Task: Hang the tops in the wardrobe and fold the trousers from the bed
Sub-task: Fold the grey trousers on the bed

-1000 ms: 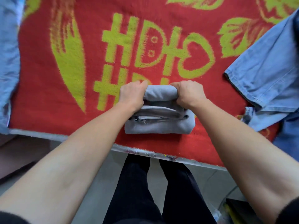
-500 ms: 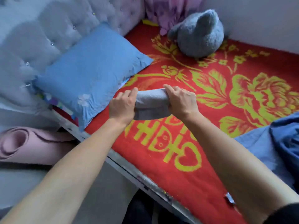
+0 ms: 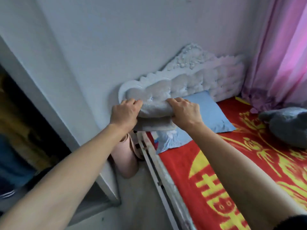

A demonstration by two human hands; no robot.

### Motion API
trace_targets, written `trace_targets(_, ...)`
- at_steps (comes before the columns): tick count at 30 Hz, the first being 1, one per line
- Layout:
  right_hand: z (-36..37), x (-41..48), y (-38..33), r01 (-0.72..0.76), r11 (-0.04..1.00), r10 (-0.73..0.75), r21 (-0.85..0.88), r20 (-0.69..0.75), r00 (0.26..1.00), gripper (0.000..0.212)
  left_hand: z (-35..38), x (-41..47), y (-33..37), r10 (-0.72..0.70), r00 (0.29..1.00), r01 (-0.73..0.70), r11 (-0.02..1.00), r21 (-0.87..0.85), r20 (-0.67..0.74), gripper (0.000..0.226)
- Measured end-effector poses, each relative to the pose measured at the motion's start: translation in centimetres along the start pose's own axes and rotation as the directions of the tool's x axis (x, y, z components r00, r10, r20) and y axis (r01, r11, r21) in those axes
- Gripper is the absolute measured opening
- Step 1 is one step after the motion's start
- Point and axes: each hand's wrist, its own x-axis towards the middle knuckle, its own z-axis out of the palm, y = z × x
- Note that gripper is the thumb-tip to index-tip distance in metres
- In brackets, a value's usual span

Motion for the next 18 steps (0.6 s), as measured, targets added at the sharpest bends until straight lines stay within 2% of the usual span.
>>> trace_targets(5, -2.9, 3.7, -15.9, 0.159, 0.986, -0.155, 0.041, -0.089, 0.984, 0.061, -5.6, -6.6, -14.7, -0.108, 0.992, 0.117, 0.984, 0.136, -0.07, 0.039)
trace_targets(11, -5.3, 6.2, -36.3, 0.32, 0.947, -0.316, 0.009, -0.149, 0.937, 0.051, -10.8, -16.8, -31.5, -0.244, 0.958, 0.275, 0.933, 0.234, -0.151, 0.041)
trace_targets(18, -9.5, 10.1, -55.0, 0.493, 0.866, -0.495, -0.084, -0.287, 0.82, 0.041, -17.2, -24.3, -47.2, -0.377, 0.891, 0.444, 0.84, 0.312, -0.253, 0.036)
